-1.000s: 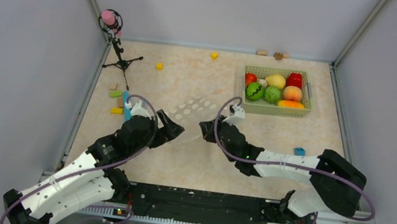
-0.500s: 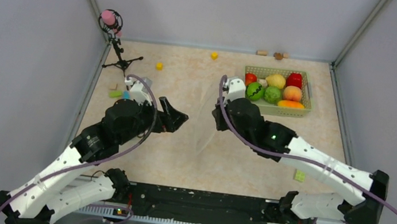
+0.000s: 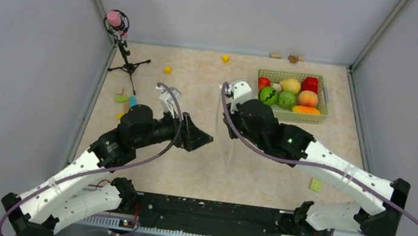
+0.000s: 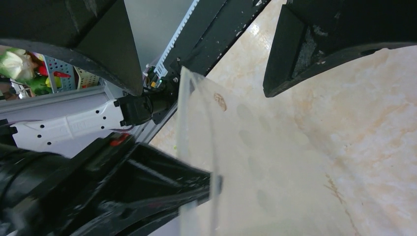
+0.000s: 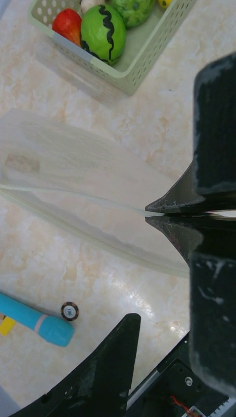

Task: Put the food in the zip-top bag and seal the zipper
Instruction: Open the zipper of the food storage bag.

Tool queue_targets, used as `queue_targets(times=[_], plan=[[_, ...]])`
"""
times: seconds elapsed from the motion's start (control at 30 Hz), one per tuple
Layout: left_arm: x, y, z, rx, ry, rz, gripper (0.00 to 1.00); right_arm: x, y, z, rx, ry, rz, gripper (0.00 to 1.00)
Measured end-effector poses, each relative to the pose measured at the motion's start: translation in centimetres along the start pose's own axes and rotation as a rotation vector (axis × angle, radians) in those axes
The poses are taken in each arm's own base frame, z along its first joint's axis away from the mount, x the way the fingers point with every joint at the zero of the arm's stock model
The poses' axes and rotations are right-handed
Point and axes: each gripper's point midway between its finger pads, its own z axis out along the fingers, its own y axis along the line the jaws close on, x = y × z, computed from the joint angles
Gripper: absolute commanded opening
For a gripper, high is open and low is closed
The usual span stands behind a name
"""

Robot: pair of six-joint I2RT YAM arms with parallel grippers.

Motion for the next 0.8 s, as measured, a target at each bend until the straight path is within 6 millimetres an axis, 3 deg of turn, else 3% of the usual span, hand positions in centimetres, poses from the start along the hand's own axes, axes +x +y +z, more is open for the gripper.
queue_targets(times=[0.13,0.23,0.33,0.53,0.8], plan=[[0.2,0.4,0.9,-0.008,0.017,-0.006,0.96,2.2,0.8,2.3,0.004,0.083,-0.002,0.0],[0.3,1.6,1.6,-0.061,0.015,-0.015,0.9,2.8,1.2,2.9,0.0,0.112,0.022,0.0],[0.6,3.0,2.4,-0.119,0.023,-0.026,0.81,2.2,1.5,2.8,-0.004,0.098,0.065,0.0],[2.0,4.7,4.3,-0.174,0.089,-0.058,0.74,1.1,2.1,2.8,-0.012,0.059,0.169,0.0],[3.5,5.4,5.9,-0.229,0.115,-0.083,0.46,-0.7,2.4,1.8,-0.042,-0.028,0.277,0.01]])
